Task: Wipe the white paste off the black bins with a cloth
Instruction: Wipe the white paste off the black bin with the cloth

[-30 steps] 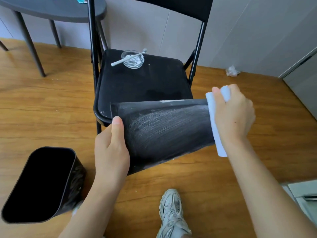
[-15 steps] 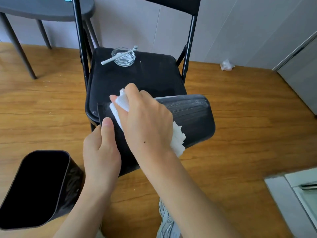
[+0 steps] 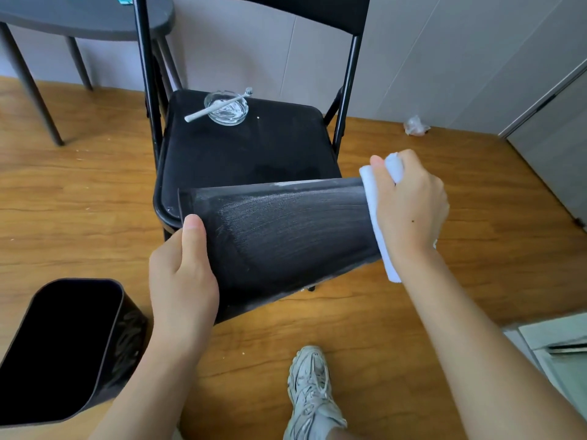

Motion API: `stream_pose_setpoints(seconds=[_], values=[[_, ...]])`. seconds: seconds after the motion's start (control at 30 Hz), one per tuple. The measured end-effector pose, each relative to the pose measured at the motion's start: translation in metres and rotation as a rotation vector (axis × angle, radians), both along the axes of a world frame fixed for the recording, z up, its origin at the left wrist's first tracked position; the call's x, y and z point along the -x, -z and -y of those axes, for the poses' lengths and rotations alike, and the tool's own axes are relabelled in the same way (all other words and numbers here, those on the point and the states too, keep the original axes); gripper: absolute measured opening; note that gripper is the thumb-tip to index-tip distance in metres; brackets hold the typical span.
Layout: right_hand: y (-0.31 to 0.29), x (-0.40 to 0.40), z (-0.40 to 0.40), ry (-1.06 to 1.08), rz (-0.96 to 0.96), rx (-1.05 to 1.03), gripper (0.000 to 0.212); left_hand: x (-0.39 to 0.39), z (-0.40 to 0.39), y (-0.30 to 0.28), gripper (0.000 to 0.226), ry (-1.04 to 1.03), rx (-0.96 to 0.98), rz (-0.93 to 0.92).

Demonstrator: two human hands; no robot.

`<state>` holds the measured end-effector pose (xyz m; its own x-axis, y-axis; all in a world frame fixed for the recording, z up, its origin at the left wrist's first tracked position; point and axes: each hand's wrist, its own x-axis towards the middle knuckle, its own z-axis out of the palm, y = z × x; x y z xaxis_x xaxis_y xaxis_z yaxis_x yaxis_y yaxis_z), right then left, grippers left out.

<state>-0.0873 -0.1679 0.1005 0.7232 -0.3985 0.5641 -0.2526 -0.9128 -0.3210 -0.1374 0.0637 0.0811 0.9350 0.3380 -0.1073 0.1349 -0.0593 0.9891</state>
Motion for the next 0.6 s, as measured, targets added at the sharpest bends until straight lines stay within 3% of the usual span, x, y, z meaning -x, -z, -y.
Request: stream_pose_setpoints(seconds=[0.2, 0.43, 0.6], values=[[0.004, 0.013, -0.036, 0.076, 0.072, -0.081, 0.034, 0.003, 0.0, 0.003, 0.046, 0.019, -0.01, -0.003], [0.012, 0.032, -0.158, -0.193, 0.075, -0.106, 0.032, 0.007, 0.0, 0.003, 0.046, 0.001, -0.056, 0.001], [0.014, 0.035, -0.161, -0.271, 0.122, -0.125, 0.031, 0.01, -0.002, 0.004, 0.049, 0.018, -0.097, 0.013]])
